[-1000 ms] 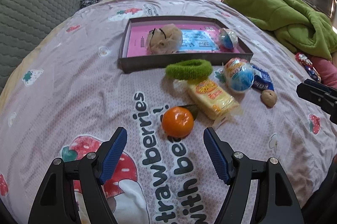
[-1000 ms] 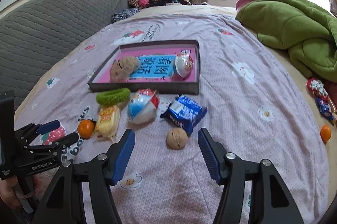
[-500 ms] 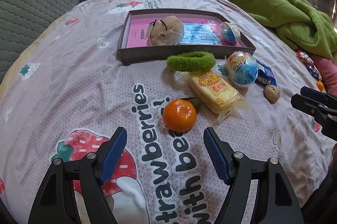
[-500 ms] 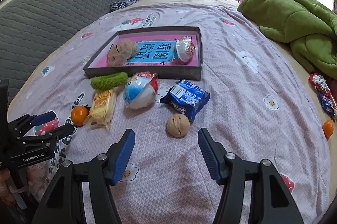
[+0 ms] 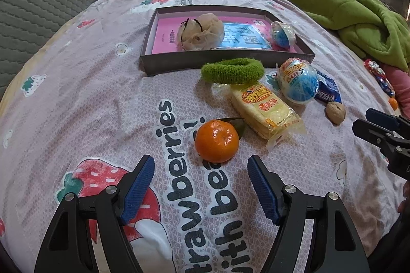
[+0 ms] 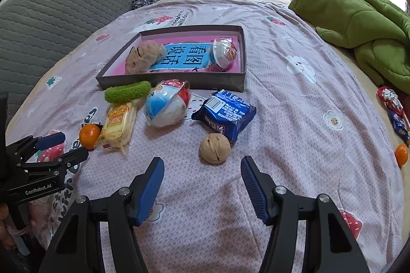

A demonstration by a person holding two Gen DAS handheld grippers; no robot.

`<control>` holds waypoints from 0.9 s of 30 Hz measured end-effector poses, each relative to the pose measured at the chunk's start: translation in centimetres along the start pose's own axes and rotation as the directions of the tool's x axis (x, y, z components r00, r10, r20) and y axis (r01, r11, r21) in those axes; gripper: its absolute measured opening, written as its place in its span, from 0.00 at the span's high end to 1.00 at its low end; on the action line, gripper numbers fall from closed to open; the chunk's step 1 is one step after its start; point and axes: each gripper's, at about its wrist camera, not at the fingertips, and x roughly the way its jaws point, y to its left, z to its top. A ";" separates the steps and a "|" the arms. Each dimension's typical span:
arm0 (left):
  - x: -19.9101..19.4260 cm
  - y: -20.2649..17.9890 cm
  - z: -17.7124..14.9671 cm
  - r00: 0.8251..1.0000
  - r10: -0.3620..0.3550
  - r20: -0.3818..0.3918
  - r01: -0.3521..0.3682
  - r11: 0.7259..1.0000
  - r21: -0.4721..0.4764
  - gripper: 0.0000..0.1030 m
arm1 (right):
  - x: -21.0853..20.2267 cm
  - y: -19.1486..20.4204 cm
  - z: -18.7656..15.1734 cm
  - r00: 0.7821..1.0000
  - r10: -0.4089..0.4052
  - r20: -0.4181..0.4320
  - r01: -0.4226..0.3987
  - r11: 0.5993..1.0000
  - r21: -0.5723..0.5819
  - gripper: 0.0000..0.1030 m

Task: Organize objects
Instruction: 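Withdraw both tools from the box and move toward the orange and walnut, then close left tool on the mandarin orange while right tool closes on the walnut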

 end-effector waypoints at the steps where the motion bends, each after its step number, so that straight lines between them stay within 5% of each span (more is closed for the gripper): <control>1: 0.2 0.0 0.0 1.000 0.002 -0.003 -0.002 1.000 -0.001 0.26 | 0.0 0.0 0.0 1.000 0.001 0.004 -0.001 1.000 0.000 0.40; 27: 2.5 -0.1 1.3 1.000 0.015 -0.005 -0.015 1.000 -0.004 0.26 | 3.7 -1.2 -0.1 1.000 0.006 -0.006 -0.005 0.998 0.068 0.40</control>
